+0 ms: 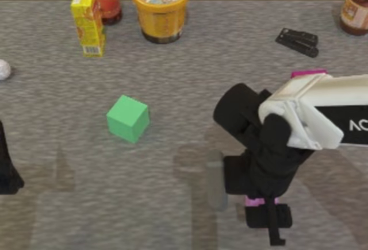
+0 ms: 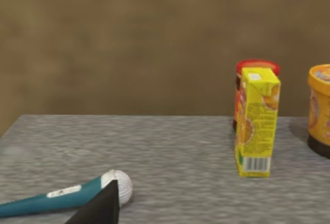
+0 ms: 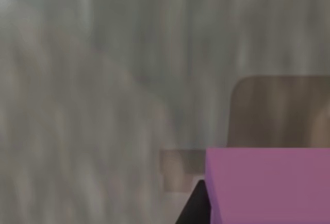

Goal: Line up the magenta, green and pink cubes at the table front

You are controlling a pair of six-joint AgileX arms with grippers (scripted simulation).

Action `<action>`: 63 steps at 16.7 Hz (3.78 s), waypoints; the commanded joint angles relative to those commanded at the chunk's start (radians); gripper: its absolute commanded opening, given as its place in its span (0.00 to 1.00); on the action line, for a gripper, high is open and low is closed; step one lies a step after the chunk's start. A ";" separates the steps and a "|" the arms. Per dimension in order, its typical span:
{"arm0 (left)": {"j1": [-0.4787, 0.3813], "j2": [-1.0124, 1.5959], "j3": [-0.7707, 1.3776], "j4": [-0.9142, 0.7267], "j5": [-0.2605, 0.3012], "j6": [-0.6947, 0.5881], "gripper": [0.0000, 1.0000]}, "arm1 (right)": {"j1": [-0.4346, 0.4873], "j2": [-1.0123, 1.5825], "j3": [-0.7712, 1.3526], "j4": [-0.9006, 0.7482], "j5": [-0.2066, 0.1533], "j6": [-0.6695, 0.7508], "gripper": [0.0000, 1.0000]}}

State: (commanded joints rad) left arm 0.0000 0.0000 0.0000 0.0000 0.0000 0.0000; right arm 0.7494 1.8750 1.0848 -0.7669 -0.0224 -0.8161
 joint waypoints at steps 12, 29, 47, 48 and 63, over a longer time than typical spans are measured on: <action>0.000 0.000 0.000 0.000 0.000 0.000 1.00 | 0.000 0.000 0.000 0.000 0.000 0.000 0.75; 0.000 0.000 0.000 0.000 0.000 0.000 1.00 | 0.001 -0.045 0.073 -0.120 0.000 -0.005 1.00; -0.102 0.471 0.446 -0.288 0.005 0.022 1.00 | -0.186 -0.508 -0.104 -0.006 -0.036 0.147 1.00; -0.120 0.575 0.532 -0.344 0.004 0.027 1.00 | -0.220 -0.586 -0.156 0.038 -0.039 0.179 1.00; -0.376 2.072 1.707 -1.134 0.004 0.089 1.00 | -0.699 -1.752 -1.011 0.690 0.002 0.745 1.00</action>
State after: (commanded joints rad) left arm -0.3759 2.0724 1.7072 -1.1336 0.0044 0.0888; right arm 0.0502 0.1228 0.0738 -0.0765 -0.0200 -0.0707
